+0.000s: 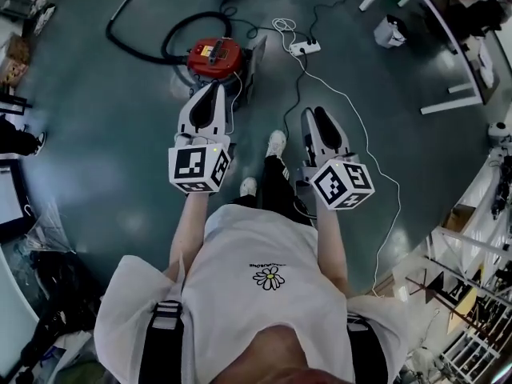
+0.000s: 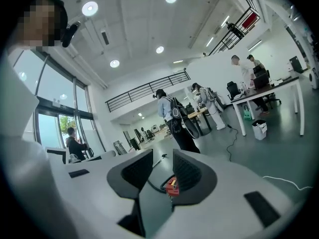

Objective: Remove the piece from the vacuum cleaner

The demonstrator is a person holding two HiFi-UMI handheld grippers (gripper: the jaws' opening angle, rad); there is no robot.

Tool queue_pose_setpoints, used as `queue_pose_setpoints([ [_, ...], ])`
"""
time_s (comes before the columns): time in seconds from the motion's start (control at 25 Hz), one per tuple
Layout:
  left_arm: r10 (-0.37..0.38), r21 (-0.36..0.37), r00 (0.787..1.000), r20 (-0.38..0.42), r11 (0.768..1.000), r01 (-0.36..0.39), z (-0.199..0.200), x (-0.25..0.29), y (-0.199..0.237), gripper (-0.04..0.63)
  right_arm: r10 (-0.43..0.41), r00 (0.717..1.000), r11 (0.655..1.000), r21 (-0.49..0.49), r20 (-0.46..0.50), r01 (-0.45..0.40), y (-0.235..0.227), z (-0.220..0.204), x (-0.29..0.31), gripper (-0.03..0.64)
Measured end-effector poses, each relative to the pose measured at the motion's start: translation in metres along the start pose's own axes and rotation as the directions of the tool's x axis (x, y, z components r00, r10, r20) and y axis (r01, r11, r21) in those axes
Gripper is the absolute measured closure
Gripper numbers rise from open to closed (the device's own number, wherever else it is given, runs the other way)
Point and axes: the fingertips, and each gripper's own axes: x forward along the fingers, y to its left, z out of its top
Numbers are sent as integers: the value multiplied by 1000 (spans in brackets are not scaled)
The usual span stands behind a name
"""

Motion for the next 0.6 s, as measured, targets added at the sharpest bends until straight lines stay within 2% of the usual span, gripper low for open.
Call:
queue_pose_setpoints([
  [0.2, 37, 29, 999, -10, 999, -37, -5, 63, 19, 575, 47, 999, 999, 12, -8, -47, -34, 17, 74, 499],
  [0.4, 60, 57, 998, -36, 997, -58, -15, 150, 38, 575, 86, 995, 996, 23, -43, -85, -78, 34, 164, 499],
  [0.6, 98, 95, 983, -157, 992, -84, -46, 220, 55, 575, 142, 985, 985, 112, -99, -131, -123, 35, 236, 499],
])
